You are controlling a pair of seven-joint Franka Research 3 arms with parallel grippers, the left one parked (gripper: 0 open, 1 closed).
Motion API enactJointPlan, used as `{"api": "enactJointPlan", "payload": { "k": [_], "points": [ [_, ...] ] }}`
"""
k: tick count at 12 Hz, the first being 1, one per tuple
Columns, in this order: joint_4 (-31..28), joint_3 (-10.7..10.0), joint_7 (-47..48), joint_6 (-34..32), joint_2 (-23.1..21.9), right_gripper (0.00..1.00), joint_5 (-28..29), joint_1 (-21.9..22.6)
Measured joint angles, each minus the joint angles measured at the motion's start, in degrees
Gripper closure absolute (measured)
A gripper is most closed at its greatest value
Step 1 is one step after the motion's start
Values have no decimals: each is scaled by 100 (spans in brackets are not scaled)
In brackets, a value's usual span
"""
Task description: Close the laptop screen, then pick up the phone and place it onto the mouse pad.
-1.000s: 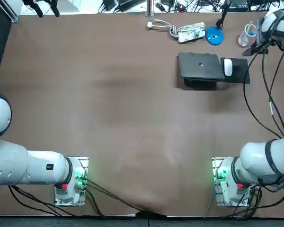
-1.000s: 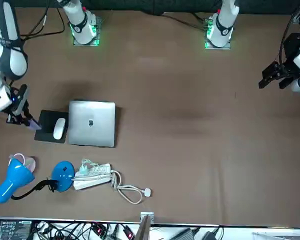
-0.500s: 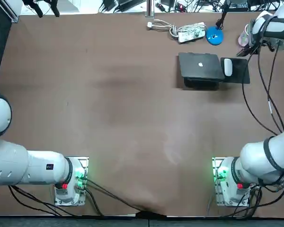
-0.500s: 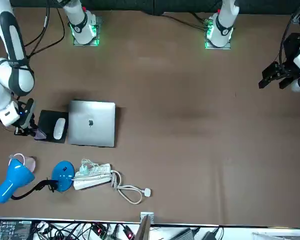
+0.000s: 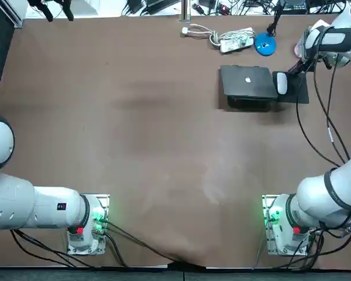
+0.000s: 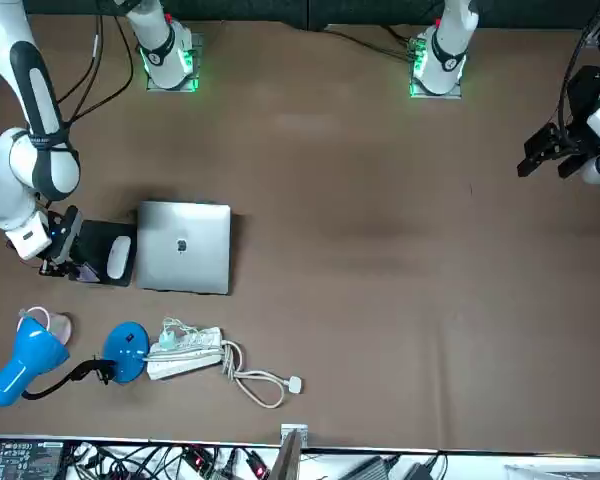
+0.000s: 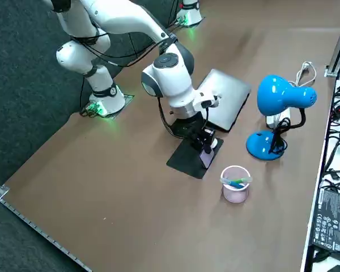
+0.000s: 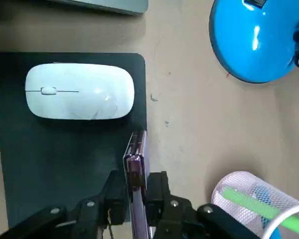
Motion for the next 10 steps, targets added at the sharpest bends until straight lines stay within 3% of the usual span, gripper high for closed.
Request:
{"api": "enactJointPlan", "payload": {
  "k": [10],
  "points": [
    [-181, -57, 23, 343, 24, 78, 0, -2]
  ]
}}
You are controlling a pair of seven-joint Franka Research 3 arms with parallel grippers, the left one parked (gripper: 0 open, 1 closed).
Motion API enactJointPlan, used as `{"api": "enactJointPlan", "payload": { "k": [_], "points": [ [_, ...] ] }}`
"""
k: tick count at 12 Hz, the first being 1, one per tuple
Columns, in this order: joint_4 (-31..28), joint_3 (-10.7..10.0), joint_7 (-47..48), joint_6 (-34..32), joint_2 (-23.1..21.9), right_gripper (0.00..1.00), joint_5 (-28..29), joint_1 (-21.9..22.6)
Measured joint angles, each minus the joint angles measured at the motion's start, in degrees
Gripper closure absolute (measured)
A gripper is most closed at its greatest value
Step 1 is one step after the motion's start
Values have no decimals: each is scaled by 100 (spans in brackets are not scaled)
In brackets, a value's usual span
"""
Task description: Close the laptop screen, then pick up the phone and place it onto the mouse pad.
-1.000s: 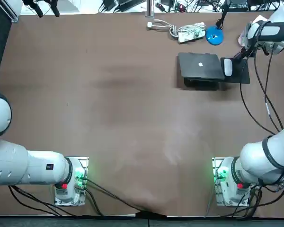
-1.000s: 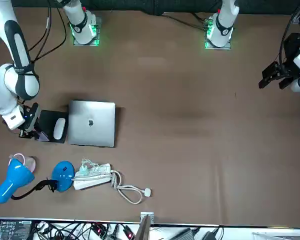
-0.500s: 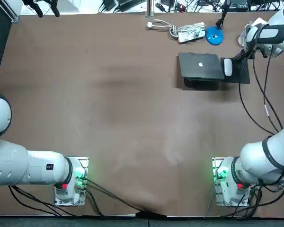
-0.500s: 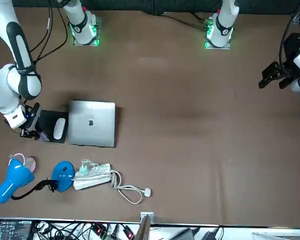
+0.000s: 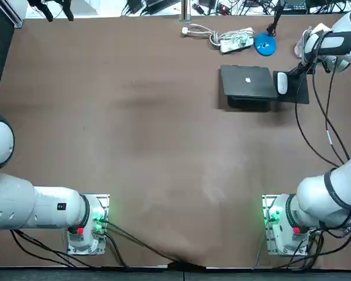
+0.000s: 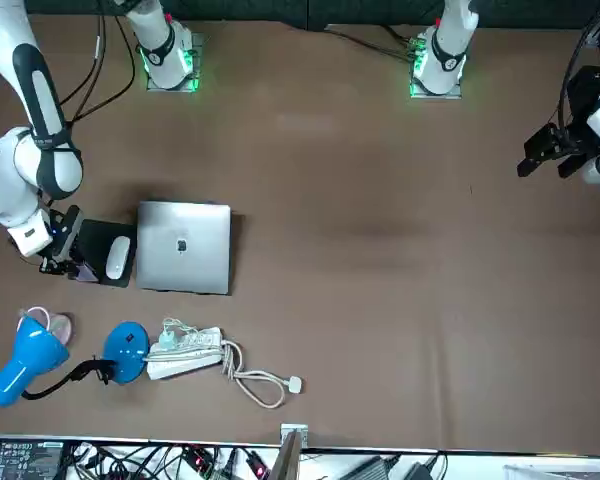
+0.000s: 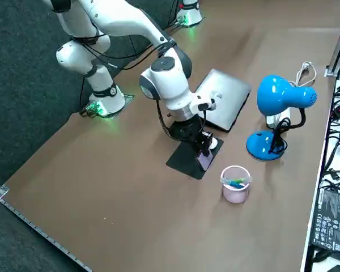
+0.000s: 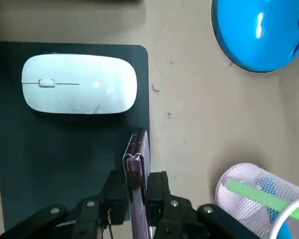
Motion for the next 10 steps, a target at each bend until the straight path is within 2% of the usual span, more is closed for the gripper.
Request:
{"api": "enactJointPlan", "payload": {
  "k": [7, 8, 10],
  "points": [
    [-4, -35, -1, -150, -36, 78, 0, -2],
    [-6, -35, -2, -175, -36, 72, 0, -1],
    [-25, -35, -8, -198, -36, 51, 0, 0]
  ]
}}
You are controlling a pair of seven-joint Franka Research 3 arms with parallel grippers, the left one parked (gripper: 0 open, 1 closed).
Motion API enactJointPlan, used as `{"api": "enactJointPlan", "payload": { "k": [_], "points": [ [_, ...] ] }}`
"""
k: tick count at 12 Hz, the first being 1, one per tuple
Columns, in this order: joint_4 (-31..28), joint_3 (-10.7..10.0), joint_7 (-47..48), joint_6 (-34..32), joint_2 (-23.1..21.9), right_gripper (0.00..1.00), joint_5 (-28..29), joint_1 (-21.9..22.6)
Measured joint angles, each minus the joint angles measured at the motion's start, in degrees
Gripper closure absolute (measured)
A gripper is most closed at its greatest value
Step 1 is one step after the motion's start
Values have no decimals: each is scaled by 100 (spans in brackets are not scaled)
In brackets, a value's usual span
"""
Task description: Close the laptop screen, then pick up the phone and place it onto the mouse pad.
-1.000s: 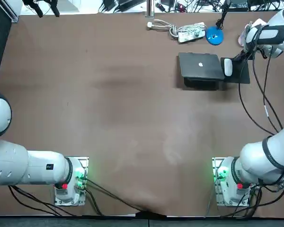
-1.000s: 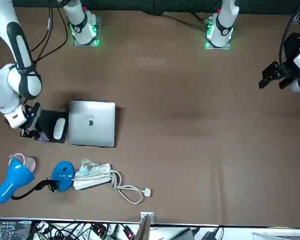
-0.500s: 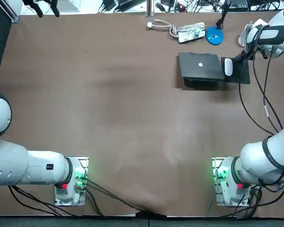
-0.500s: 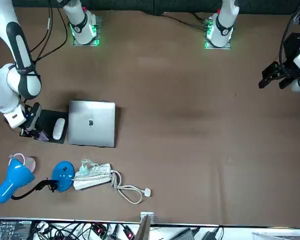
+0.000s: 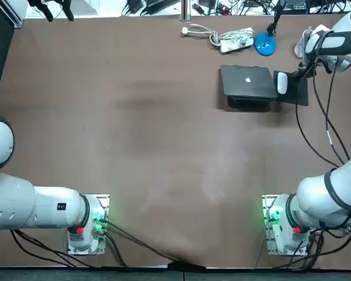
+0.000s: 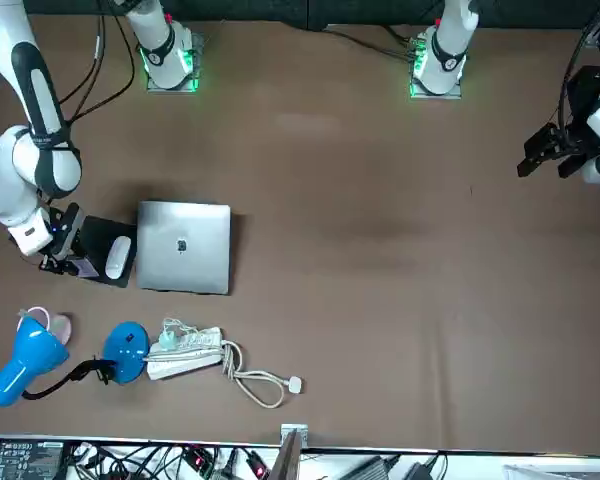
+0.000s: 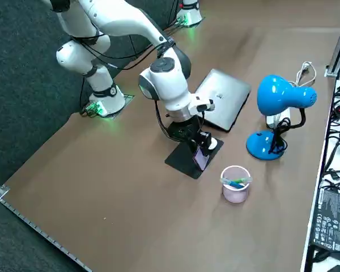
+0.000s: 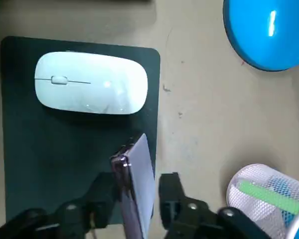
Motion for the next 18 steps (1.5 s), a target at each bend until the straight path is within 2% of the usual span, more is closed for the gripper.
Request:
{"api": "enactJointPlan", "payload": {
  "k": [4, 5, 7, 10, 11, 15, 18],
  "points": [
    [-4, 0, 0, -1, -26, 4, 0, 0],
    [-1, 0, 0, -24, -51, 0, 0, 0],
    [50, 0, 0, -282, -151, 0, 0, 0],
    [388, -12, 98, -1199, -357, 0, 2, -2],
    [722, -19, 339, -1808, -443, 0, 2, -3],
    [1265, 2, 1630, -2486, -551, 0, 1, 32],
    [1790, 32, 2702, -3242, -657, 0, -1, 202]
  ]
}}
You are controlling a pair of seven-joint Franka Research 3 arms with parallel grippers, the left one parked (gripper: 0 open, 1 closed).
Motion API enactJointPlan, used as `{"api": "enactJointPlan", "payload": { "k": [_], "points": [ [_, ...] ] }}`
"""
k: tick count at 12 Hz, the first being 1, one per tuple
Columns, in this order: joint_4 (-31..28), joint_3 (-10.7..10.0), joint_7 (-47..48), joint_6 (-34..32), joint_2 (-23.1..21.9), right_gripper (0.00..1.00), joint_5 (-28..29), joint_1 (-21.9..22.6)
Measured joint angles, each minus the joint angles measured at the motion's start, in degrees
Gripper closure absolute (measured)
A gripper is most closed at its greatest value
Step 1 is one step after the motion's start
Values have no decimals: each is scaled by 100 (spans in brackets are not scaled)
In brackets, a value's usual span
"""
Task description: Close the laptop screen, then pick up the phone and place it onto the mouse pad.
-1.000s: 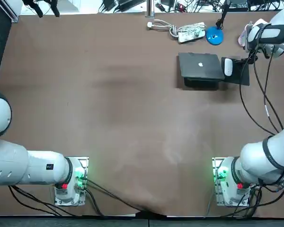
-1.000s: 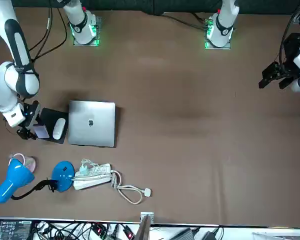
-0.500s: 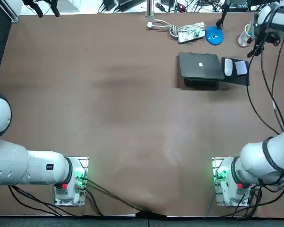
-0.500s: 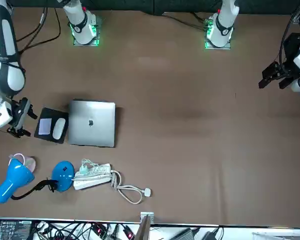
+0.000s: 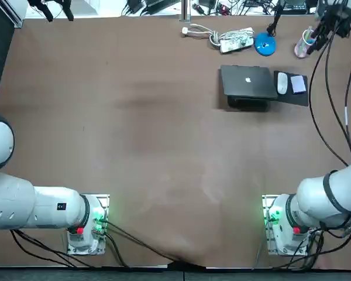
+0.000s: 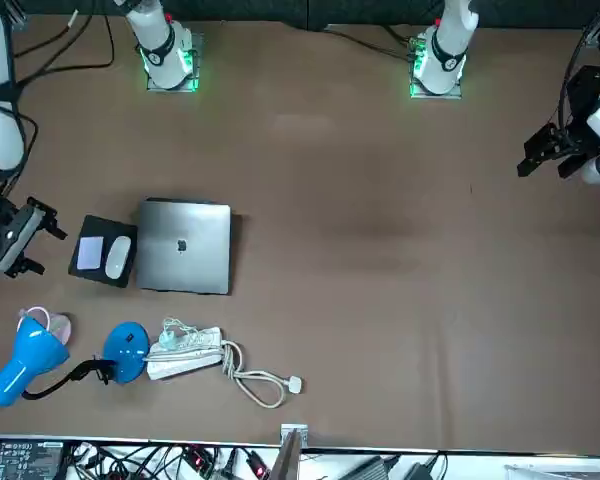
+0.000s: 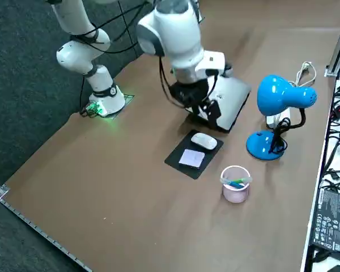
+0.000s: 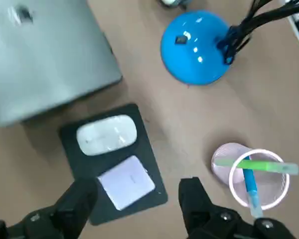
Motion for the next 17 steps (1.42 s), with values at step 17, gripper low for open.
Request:
{"api": "enactJointPlan", "payload": {
  "k": [17],
  "points": [
    [1975, 54, 5691, -2946, -627, 0, -300, 894]
  ]
}}
